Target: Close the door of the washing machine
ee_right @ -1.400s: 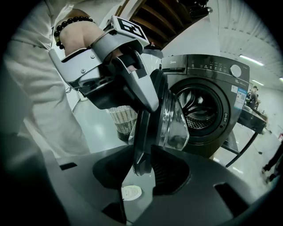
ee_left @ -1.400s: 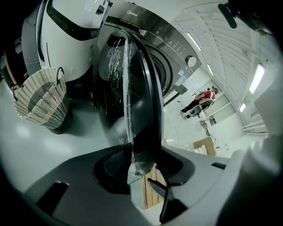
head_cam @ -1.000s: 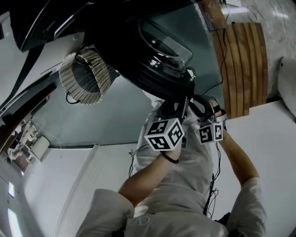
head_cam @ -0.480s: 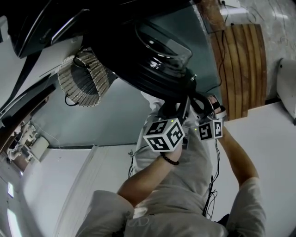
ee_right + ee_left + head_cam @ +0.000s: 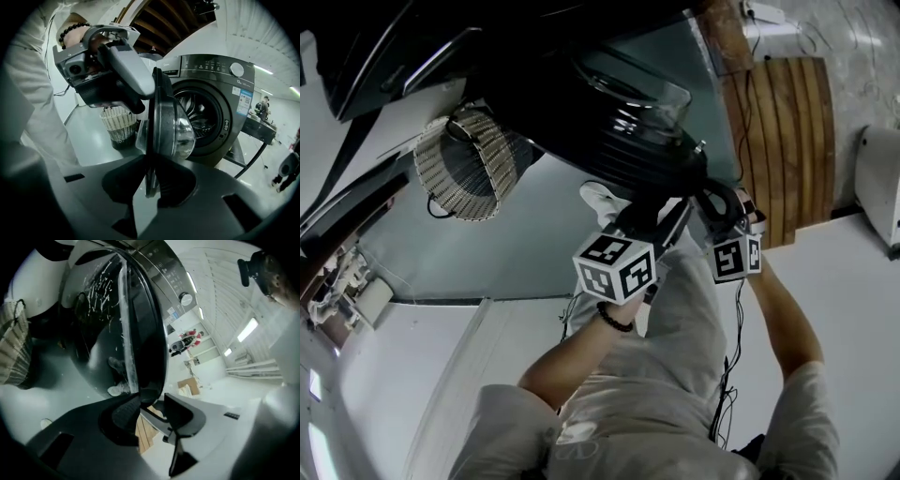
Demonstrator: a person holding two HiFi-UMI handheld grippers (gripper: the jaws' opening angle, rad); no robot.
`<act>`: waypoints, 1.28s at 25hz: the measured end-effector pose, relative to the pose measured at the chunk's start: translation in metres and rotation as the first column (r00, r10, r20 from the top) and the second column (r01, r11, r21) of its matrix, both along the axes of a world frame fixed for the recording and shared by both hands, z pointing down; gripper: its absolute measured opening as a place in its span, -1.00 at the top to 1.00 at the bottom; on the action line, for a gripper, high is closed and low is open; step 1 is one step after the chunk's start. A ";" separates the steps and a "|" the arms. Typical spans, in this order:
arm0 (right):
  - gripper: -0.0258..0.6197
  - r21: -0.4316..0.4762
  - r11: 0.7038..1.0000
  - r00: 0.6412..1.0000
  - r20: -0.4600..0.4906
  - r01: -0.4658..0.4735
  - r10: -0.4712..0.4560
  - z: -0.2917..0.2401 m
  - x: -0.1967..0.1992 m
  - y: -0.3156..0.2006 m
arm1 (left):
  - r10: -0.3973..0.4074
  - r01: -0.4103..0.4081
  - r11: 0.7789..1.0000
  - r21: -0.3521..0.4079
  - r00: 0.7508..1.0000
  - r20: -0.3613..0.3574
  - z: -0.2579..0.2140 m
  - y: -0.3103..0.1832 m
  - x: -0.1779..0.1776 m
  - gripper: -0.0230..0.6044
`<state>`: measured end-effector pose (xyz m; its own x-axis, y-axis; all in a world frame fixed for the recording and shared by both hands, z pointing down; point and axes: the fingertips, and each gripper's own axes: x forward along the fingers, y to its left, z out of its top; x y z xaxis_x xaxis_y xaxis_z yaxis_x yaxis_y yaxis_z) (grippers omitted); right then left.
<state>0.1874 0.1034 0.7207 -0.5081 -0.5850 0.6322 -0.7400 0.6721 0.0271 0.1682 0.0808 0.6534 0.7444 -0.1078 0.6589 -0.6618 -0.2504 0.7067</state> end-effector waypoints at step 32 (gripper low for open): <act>0.63 0.023 0.987 0.974 -0.168 0.157 -0.151 0.000 0.115 -0.152 | 0.379 -0.254 0.773 0.581 0.920 -0.101 -0.047 -0.141 0.060 0.92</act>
